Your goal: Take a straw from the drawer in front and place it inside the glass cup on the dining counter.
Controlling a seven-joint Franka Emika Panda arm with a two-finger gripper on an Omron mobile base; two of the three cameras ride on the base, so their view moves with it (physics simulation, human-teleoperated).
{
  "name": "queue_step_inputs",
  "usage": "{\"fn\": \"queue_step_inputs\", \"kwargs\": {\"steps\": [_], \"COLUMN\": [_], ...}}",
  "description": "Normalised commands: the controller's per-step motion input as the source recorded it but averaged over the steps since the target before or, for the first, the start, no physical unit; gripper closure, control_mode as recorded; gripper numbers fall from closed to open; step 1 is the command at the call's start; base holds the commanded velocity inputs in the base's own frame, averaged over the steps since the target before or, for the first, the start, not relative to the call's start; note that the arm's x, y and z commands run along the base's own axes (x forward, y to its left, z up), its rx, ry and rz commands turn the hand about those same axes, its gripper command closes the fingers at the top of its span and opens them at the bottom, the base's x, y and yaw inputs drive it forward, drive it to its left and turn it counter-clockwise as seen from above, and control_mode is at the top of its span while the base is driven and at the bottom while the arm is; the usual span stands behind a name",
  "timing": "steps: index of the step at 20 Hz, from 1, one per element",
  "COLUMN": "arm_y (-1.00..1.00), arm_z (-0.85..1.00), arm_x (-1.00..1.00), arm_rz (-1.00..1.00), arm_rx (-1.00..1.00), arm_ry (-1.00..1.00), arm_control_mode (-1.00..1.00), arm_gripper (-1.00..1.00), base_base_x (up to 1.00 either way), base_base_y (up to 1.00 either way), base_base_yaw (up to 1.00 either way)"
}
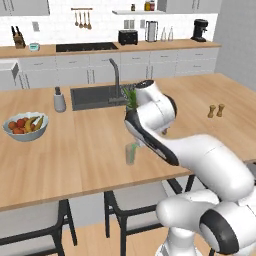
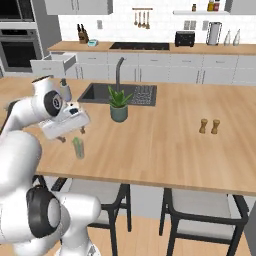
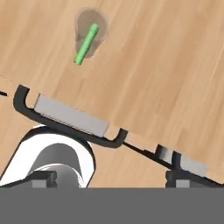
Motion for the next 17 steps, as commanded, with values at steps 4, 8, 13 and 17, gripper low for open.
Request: {"fn": "queue_step_inputs", "kwargs": {"steps": [4,8,13,17], "arm_y": [-1.00,-1.00,-1.00,-0.95], "arm_z": [0.17,0.01,0.00,0.00], "arm_x": [-0.54,-0.27,-0.10,-0.08], "arm_rz": [-0.07,-0.08,-0.10,-0.13], "arm_rx": [0.33,0.15,0.03,0.00], "arm_ry": [-0.04,-0.04,0.00,0.00], "arm_control_mode": [-1.00,-1.00,-1.00,-1.00], "arm_gripper": [-1.00,-1.00,-1.00,-1.00], "base_base_x": [0.00,0.00,0.00,0.00], "base_base_y": [0.00,0.00,0.00,0.00], "base_base_yaw": [0.00,0.00,0.00,0.00]}}
